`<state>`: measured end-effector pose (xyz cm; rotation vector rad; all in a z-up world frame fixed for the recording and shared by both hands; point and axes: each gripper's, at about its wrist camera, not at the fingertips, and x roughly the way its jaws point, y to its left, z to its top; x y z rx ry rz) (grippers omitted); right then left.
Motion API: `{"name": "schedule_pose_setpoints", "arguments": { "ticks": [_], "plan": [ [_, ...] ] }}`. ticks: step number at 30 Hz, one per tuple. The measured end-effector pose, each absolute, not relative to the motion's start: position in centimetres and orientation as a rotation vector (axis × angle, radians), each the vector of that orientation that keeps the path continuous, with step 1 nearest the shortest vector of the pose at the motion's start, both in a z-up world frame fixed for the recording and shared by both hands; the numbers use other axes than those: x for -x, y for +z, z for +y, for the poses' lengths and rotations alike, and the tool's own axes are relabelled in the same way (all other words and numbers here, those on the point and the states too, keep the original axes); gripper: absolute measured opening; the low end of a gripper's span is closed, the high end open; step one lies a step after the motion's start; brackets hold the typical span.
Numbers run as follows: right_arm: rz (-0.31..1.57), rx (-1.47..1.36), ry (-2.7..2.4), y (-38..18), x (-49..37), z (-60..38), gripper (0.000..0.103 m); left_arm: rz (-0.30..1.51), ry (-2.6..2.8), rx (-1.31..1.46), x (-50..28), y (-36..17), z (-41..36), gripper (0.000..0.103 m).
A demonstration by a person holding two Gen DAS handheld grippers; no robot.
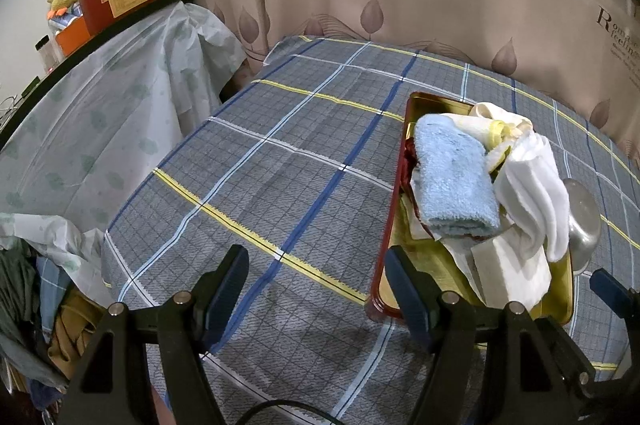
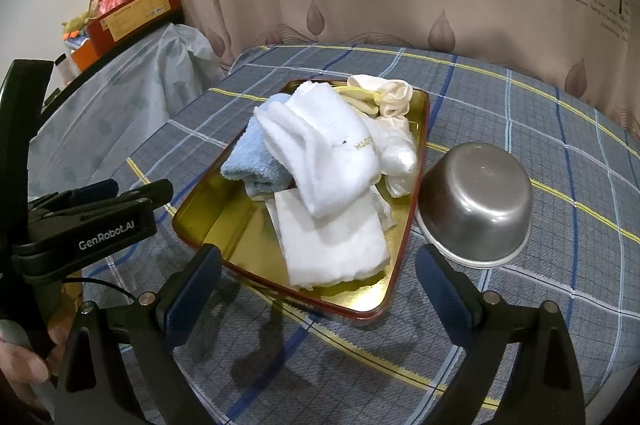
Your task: Organize soft objects
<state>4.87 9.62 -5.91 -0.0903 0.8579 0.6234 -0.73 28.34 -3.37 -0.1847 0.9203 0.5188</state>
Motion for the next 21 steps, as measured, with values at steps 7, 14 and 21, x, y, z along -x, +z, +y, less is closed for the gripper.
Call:
{"name": "schedule_pose_setpoints", "arguments": {
  "ticks": [7, 14, 21],
  "plan": [
    [0.861, 0.096, 0.628, -5.94, -4.75, 9.63, 0.096, 0.919, 0.518, 0.183, 0.72, -3.38, 28.35, 0.073],
    [0.862, 0.098, 0.627, -5.99, -4.73, 9.71, 0.096, 0.908, 0.506, 0.172, 0.80, -3.33, 28.23, 0.072],
    [0.858, 0.115, 0.630, -6.05, -4.51, 9.96, 0.096, 0.925, 0.492, 0.177, 0.55, -3.43, 28.12, 0.072]
  ]
}}
